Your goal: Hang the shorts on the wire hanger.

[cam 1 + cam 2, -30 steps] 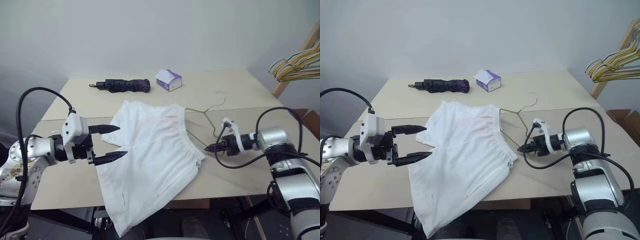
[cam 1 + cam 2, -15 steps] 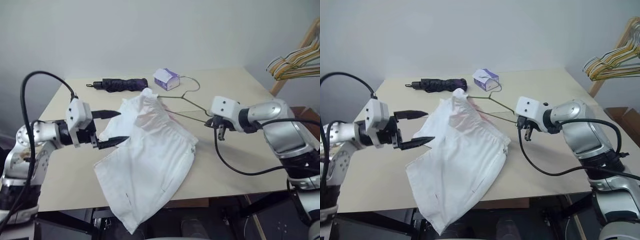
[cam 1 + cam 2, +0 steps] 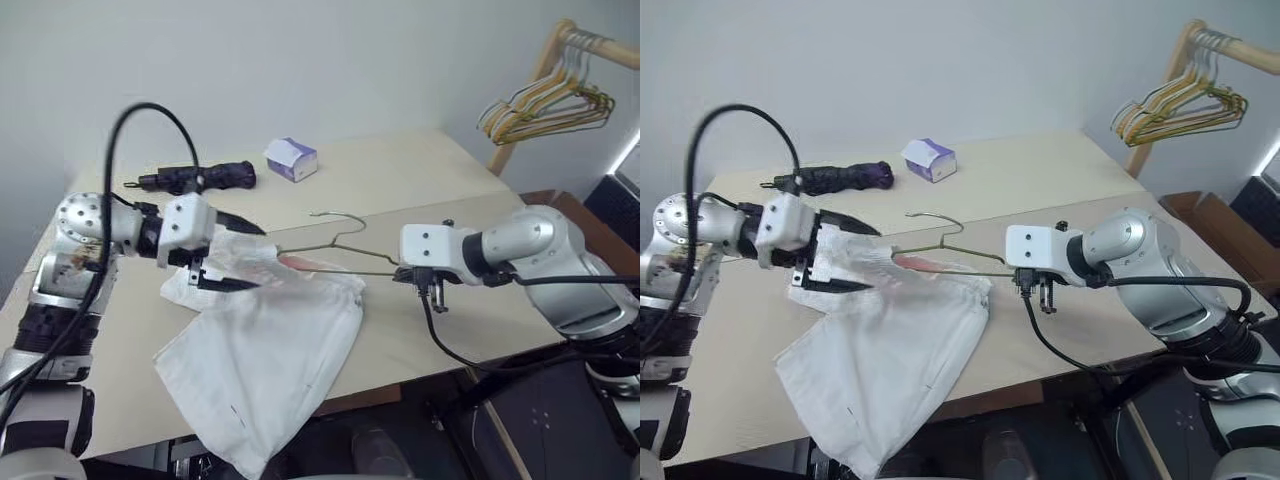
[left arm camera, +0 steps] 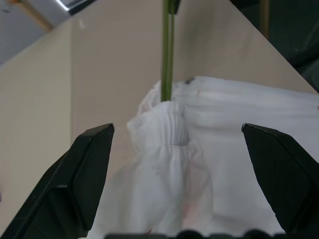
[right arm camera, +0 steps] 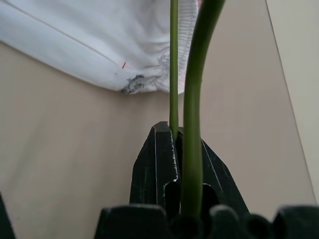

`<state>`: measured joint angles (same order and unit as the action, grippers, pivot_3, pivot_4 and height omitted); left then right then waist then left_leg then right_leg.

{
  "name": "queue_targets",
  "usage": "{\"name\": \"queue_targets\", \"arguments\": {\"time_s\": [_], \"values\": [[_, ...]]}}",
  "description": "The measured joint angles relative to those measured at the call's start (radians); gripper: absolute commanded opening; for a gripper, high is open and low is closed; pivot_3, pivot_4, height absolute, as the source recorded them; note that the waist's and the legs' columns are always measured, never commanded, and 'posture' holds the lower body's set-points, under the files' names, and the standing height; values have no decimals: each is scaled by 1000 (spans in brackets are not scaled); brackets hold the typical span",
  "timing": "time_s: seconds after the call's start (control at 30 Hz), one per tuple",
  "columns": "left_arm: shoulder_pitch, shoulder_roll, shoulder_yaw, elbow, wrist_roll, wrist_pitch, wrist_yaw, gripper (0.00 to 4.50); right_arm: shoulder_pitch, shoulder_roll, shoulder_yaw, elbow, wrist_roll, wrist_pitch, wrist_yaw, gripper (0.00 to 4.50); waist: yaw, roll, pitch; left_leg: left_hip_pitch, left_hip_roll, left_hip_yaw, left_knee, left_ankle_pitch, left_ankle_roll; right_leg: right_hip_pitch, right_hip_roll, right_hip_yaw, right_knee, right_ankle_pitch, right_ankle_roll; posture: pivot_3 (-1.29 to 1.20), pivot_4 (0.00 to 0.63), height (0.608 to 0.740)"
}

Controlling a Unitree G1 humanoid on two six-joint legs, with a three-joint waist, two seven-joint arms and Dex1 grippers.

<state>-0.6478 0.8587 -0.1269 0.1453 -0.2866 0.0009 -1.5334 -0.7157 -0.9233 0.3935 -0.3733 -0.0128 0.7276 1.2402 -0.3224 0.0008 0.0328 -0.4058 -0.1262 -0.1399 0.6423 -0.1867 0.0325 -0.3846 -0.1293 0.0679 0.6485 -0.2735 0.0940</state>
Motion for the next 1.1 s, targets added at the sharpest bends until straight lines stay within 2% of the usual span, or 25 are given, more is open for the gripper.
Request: {"name": "queue_targets", "arguments": {"time_s": [0.23, 0.33, 0.47, 0.7, 0.83, 1.03, 1.1], "values": [[-113, -82, -87, 175, 136, -149, -2, 4453, -41, -4, 0, -7, 65, 47, 67, 0, -26, 0, 0, 1, 0, -1, 0, 0, 0, 3, 0, 0, 0, -1, 3, -321, 0, 740], [-132, -117, -102, 249, 150, -174, -21, 4453, -61, -3, 0, -9, 90, 71, 84, 0, -34, 0, 0, 0, 0, -1, 0, 0, 0, 2, 0, 0, 1, -1, 3, -321, 0, 740], [-146, -125, -127, 299, 175, -220, -47, 3556, -70, -3, 1, -7, 117, 96, 97, 0, -48, 0, 0, 0, 0, -1, 0, 0, 0, 2, -1, 0, 1, 0, 1, -333, 0, 740], [-177, -153, -131, 360, 208, -265, -47, 1231, -94, -5, 0, 3, 158, 155, 110, 0, -55, 0, 0, 0, 0, -1, 0, 0, 0, 2, -1, 0, 1, -1, 2, -336, 0, 740], [-178, -159, -130, 380, 209, -266, -44, 69, -103, -6, -1, 11, 180, 165, 108, 0, -56, 0, 0, 0, 0, -1, 0, 0, 0, 2, -1, 0, 1, -1, 2, -335, 0, 740], [-178, -162, -125, 377, 205, -243, -32, 29, -88, -17, -12, 9, 192, 127, 102, 0, -55, 0, 0, 0, 0, -1, 0, 0, 1, 2, -1, 0, 1, -1, 2, -335, 0, 740], [-177, -161, -121, 370, 202, -222, -29, 0, -59, -16, -29, 9, 192, 92, 79, 560, -55, -1, 0, 0, 0, -1, 0, 0, 1, 2, -1, 0, 2, -1, 2, -335, 0, 740]]}}
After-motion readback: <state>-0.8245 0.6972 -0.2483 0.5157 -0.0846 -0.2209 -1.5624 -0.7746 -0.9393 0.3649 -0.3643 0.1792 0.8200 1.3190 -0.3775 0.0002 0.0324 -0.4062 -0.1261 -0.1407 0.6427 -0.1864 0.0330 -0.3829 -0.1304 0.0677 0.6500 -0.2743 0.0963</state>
